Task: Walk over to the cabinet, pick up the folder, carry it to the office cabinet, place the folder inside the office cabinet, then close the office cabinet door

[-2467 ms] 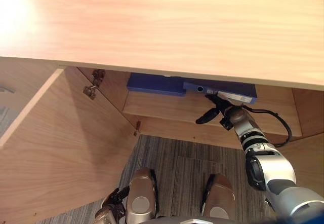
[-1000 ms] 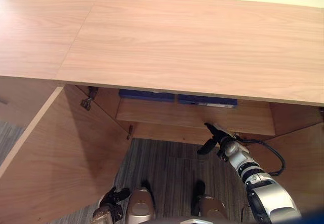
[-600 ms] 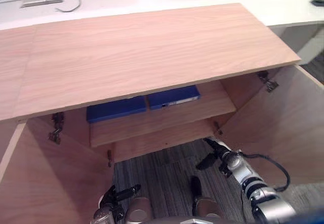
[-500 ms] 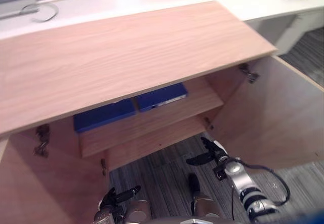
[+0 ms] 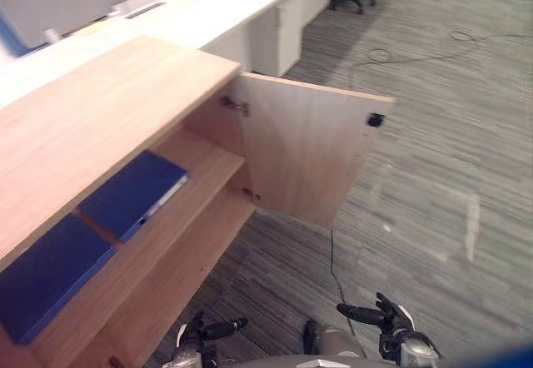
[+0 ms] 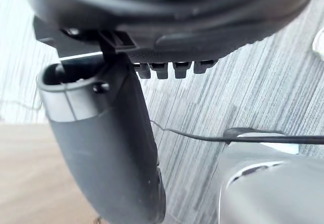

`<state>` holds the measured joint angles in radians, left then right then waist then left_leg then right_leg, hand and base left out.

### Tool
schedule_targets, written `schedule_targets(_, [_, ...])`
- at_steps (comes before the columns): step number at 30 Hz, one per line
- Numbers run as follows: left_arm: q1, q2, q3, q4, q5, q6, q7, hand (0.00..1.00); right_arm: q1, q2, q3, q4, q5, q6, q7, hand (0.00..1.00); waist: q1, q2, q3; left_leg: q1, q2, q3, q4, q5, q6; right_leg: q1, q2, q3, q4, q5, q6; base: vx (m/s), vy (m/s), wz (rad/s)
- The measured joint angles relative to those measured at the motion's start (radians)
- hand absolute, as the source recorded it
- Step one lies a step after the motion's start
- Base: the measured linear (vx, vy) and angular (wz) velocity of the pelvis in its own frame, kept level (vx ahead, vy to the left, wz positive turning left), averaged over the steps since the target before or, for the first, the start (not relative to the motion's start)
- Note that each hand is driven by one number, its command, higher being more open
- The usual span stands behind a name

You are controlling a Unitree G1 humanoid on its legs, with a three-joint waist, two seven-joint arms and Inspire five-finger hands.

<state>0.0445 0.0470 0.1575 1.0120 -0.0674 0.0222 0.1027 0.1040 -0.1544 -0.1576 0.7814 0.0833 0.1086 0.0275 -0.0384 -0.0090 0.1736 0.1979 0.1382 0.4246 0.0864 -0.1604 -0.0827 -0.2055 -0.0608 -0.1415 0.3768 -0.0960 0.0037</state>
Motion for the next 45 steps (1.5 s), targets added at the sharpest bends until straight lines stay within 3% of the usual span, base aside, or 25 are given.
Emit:
schedule_targets(6, [-0.033,-0.027,-0.047,-0.003,0.002,-0.021,0.002,1.0,0.02,0.035,-0.023,-0.038,0.002,-0.01,-0.048,1.0,-0.016,-0.013,-0.009,-0.011,0.02,-0.024,-0.015,0.024,-0.034,0.009,0.026,-0.013,-0.049,0.034,-0.012,-0.08,-0.047,-0.01])
schedule_targets(15, [0.011,-0.005,-0.072,-0.006,0.042,-0.029,0.02,1.0,-0.05,0.046,-0.126,-0.221,0.039,-0.041,-0.157,1.0,-0.004,0.026,-0.039,-0.04,0.027,-0.066,-0.052,0.057,-0.043,0.059,0.038,-0.057,-0.199,0.118,-0.022,0.01,0.01,0.15])
schedule_targets(21, [0.038,0.008,-0.056,-0.006,0.036,-0.035,0.019,1.0,-0.232,-0.052,-0.177,-0.225,0.068,-0.089,-0.232,1.0,0.023,0.041,-0.041,-0.079,0.013,-0.131,-0.059,0.076,-0.032,0.09,0.019,-0.112,-0.282,0.16,-0.017,0.0,0.023,0.3])
schedule_targets(28, [0.037,0.012,-0.049,-0.01,-0.032,-0.044,-0.002,1.0,-0.564,-0.18,-0.134,0.004,0.119,-0.093,-0.232,1.0,0.04,0.089,0.005,-0.114,-0.005,-0.186,-0.069,0.105,-0.023,0.105,0.001,-0.16,-0.338,0.198,-0.017,-0.06,0.011,0.22])
schedule_targets(36, [0.019,0.014,-0.044,-0.011,-0.076,-0.058,-0.017,1.0,-0.814,-0.296,-0.016,0.186,0.171,-0.09,-0.182,1.0,0.057,0.107,0.067,-0.147,-0.002,-0.222,-0.064,0.12,-0.026,0.101,0.001,-0.193,-0.366,0.219,-0.025,-0.04,0.001,0.11])
schedule_targets(45, [0.018,0.01,-0.074,-0.052,-0.08,-0.073,-0.022,1.0,-1.066,-0.405,-0.021,0.347,0.274,-0.087,-0.207,1.0,0.057,0.12,0.111,-0.168,-0.004,-0.252,-0.056,0.125,-0.024,0.105,-0.009,-0.222,-0.373,0.225,-0.026,0.0,0.036,0.11])
